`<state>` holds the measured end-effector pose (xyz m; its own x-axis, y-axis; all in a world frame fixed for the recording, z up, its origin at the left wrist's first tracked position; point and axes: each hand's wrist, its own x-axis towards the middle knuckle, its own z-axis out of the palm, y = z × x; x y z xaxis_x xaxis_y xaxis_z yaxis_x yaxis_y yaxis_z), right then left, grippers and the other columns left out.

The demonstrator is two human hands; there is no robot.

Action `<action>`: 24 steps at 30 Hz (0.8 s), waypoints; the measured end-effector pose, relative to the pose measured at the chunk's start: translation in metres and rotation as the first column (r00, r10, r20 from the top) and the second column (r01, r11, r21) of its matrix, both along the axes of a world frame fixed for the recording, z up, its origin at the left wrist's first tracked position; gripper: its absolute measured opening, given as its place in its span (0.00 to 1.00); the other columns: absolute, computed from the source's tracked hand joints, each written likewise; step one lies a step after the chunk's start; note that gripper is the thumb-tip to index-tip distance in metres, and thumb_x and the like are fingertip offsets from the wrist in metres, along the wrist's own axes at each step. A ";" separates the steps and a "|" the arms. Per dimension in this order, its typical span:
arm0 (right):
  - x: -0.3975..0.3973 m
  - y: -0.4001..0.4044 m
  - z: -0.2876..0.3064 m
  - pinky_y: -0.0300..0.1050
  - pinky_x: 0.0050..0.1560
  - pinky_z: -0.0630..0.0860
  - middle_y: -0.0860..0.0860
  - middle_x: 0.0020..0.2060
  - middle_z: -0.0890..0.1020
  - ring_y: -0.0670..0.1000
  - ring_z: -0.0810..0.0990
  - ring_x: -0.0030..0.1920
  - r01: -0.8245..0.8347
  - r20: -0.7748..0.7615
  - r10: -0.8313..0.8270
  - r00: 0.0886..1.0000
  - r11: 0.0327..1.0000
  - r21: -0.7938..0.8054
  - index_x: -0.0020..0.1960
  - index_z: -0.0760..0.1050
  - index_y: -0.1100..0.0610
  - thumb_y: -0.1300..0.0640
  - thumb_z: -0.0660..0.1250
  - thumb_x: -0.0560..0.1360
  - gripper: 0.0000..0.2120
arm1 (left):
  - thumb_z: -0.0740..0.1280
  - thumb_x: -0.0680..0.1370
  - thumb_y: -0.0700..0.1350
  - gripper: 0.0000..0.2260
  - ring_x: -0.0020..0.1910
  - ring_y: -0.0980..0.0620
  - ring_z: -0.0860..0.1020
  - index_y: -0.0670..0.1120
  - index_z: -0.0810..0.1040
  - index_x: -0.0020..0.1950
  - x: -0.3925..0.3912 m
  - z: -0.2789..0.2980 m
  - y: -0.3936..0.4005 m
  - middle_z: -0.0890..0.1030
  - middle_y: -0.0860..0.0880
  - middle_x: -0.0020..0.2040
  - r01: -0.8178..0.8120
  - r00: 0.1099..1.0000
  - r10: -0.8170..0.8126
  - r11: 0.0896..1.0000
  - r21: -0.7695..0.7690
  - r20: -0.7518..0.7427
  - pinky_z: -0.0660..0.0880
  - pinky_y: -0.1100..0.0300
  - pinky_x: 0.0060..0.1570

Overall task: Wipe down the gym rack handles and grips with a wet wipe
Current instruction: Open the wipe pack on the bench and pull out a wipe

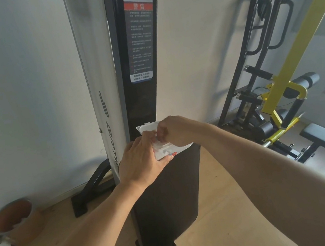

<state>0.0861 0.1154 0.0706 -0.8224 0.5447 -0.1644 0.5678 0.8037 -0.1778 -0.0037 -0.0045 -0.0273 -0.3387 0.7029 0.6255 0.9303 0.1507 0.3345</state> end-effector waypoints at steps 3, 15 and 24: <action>0.004 0.001 0.009 0.34 0.38 0.68 0.44 0.45 0.75 0.47 0.72 0.42 0.013 -0.038 -0.015 0.999 0.998 -0.068 0.47 0.77 0.49 0.58 0.59 0.82 0.10 | 0.73 0.67 0.69 0.32 0.52 0.51 0.85 0.50 0.71 0.62 0.000 0.000 0.000 0.84 0.52 0.55 0.015 1.000 -0.015 1.000 0.003 -0.013 0.77 0.59 0.58; 0.015 -0.001 -0.002 0.37 0.36 0.70 0.42 0.49 0.83 0.48 0.77 0.46 -0.044 -0.164 0.076 0.984 0.981 0.188 0.51 0.84 0.42 0.48 0.71 0.76 0.05 | 0.72 0.67 0.70 0.31 0.51 0.52 0.85 0.52 0.70 0.59 0.000 0.000 0.001 0.84 0.52 0.54 0.006 1.000 -0.007 1.000 -0.014 -0.028 0.77 0.59 0.58; 0.018 0.009 -0.008 0.35 0.48 0.69 0.42 0.47 0.73 0.47 0.73 0.47 -0.165 -0.074 0.172 0.982 0.982 0.092 0.49 0.72 0.46 0.57 0.63 0.82 0.06 | 0.74 0.66 0.68 0.31 0.52 0.52 0.85 0.52 0.70 0.60 0.001 0.001 0.000 0.84 0.52 0.54 0.020 1.000 -0.020 1.000 -0.002 -0.017 0.77 0.59 0.59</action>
